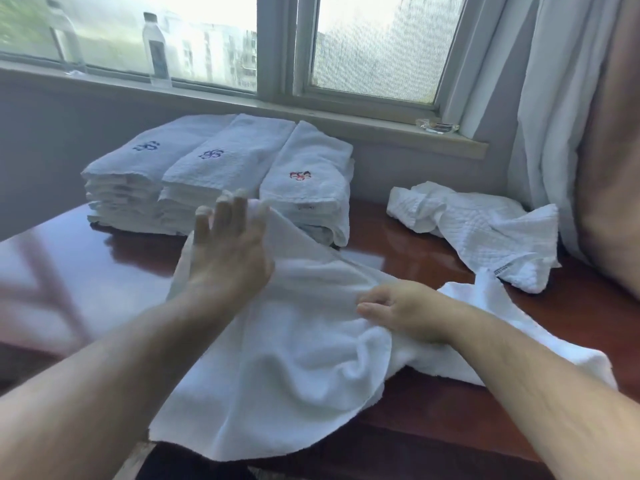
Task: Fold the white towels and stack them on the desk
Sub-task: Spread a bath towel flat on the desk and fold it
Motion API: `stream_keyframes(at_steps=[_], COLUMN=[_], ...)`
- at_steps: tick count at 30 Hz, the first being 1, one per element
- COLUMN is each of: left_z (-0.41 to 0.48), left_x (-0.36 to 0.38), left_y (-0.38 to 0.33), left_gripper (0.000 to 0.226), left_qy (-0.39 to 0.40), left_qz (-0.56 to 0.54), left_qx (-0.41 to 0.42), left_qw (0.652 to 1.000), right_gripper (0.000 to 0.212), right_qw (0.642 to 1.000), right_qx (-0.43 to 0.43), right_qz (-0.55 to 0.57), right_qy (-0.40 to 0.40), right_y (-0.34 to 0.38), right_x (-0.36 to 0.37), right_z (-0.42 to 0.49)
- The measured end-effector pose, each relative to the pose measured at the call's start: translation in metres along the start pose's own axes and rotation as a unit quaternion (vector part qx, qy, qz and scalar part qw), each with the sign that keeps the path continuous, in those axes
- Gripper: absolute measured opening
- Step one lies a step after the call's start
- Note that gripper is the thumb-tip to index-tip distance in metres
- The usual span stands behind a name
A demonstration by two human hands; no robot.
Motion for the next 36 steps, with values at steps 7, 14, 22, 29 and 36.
stream_keyframes(at_steps=[7,14,22,29,36], left_z=[-0.055,-0.059,-0.080,-0.077,-0.077], left_x=[0.048,0.050,0.046,0.044,0.011], left_y=[-0.062,-0.097,-0.198,-0.215,-0.208], left_gripper=[0.053,0.056,0.084,0.076,0.081], left_qy=[0.293,0.273,0.299,0.311,0.144], left_qz=[-0.315,-0.167,-0.248,-0.279,-0.350], left_qx=[0.036,0.060,0.156,0.110,0.221], left_qw=[0.902,0.946,0.908,0.902,0.899], right_gripper=[0.016,0.023,0.040,0.048,0.019], right_qw=[0.971,0.923,0.931,0.936,0.886], right_qx=[0.107,0.173,0.192,0.200,0.204], right_qz=[-0.144,-0.341,-0.311,-0.268,-0.385], right_qy=[-0.159,-0.049,0.004,0.107,-0.156], right_y=[-0.026,-0.062,-0.105,-0.120,-0.127], right_x=[-0.031,-0.044,-0.051,-0.041,-0.099], right_z=[0.007,-0.018,-0.061,-0.088,-0.041])
Point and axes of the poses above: each hand's wrist, its own z-axis towards the middle knuckle, its own x-axis out of the palm, y = z × x, the point moved 9 cm from there along z, towards the middle knuckle, and after that the axes turned 11 degrees about -y, right-handed, at the moved point
